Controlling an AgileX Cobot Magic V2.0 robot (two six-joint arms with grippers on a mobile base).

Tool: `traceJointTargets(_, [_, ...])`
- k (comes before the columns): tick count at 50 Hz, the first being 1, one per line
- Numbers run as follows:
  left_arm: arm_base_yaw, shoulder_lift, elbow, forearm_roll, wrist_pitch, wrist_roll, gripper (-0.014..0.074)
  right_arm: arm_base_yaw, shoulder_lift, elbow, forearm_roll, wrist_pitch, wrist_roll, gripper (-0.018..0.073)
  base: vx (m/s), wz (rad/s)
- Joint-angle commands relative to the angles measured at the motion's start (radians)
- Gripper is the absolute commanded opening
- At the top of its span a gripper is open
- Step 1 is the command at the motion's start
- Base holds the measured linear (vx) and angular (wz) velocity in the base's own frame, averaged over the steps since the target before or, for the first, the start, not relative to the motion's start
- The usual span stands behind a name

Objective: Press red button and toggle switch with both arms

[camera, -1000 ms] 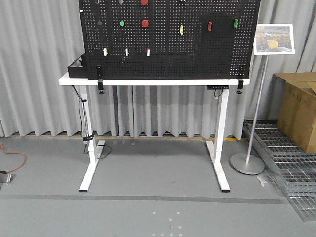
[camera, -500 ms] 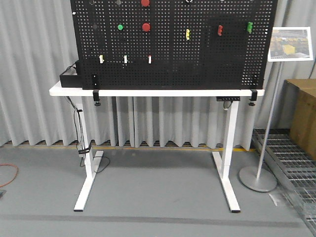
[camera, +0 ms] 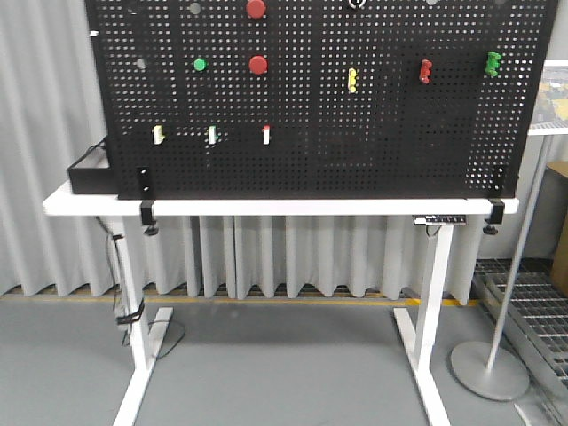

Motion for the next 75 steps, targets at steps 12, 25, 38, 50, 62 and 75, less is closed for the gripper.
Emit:
traceJointTargets(12, [-0.002, -0.016, 0.033, -0.003, -0.079, -0.008, 0.0001, -0.006, -0.017, 0.012, -0.007, -0.077, -0.006, -0.0003, 0.45, -0.09])
traceJointTargets(25, [-0.002, -0.016, 0.033, -0.003, -0.079, -0.008, 0.0001, -0.006, -0.017, 0.012, -0.007, -0.077, -0.006, -0.0003, 0.44, -0.09])
traceJointTargets(38, [-0.002, -0.016, 0.033, -0.003, -0.079, -0.008, 0.0001, -0.006, -0.017, 0.012, -0.007, -0.08, -0.006, -0.0003, 0.45, -0.01])
traceJointTargets(50, [-0.002, -0.016, 0.033, -0.003, -0.079, -0.008, 0.0001, -0.006, -0.017, 0.012, -0.007, -0.08, -0.006, -0.0003, 0.44, 0.05])
traceJointTargets(62, [-0.002, -0.016, 0.033, -0.003, -0.079, -0.008, 0.0001, -0.006, -0.017, 0.012, -0.007, -0.08, -0.006, -0.0003, 0.38, 0.05])
traceJointTargets(75, [-0.002, -0.016, 0.033, -0.003, -0.079, -0.008, 0.0001, -0.006, -0.017, 0.012, -0.007, -0.08, -0.006, -0.0003, 0.21, -0.01])
